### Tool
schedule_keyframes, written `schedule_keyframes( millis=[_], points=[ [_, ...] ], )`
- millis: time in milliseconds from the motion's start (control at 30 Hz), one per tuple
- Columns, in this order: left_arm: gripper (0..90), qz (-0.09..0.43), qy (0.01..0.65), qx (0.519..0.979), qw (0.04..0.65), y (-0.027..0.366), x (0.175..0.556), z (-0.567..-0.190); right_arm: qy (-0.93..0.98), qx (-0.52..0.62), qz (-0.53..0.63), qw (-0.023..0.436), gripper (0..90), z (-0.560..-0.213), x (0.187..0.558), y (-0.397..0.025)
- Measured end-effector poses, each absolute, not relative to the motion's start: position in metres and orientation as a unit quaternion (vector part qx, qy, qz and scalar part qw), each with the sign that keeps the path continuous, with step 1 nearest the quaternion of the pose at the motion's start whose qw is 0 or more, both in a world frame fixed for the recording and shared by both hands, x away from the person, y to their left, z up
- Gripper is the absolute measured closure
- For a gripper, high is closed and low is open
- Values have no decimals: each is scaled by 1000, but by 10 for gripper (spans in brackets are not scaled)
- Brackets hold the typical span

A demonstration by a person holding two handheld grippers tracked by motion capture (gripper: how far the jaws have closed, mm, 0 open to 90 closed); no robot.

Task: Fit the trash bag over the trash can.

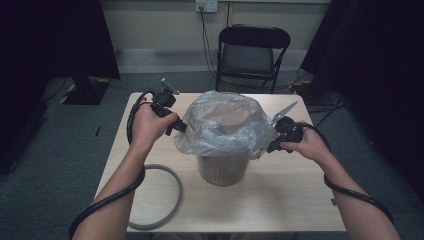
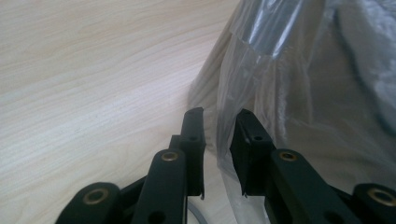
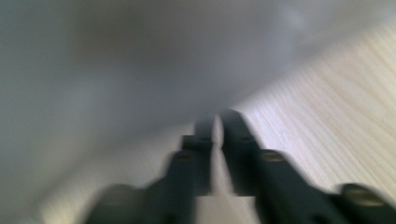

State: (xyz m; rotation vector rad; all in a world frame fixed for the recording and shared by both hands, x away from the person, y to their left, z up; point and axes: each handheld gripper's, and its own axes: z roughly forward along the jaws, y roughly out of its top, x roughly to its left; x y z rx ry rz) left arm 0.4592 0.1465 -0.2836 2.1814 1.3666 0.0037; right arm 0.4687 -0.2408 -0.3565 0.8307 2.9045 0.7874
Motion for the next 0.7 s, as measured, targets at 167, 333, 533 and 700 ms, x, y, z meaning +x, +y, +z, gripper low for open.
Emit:
schedule_keyframes(
  millis=[167,333,533,700],
  points=[
    [752,5,512,811,282,149,453,-280,927,252,279,3,429,-336,460,-262],
    [745,12,512,812,281,151,449,-277,933,241,267,6,327,-324,445,-278],
    [752,21,507,814,281,151,446,-268,911,290,292,26,292,-309,451,-279],
    [766,21,502,817,282,152,443,-268,906,304,295,-10,327,-314,460,-253]
  ],
)
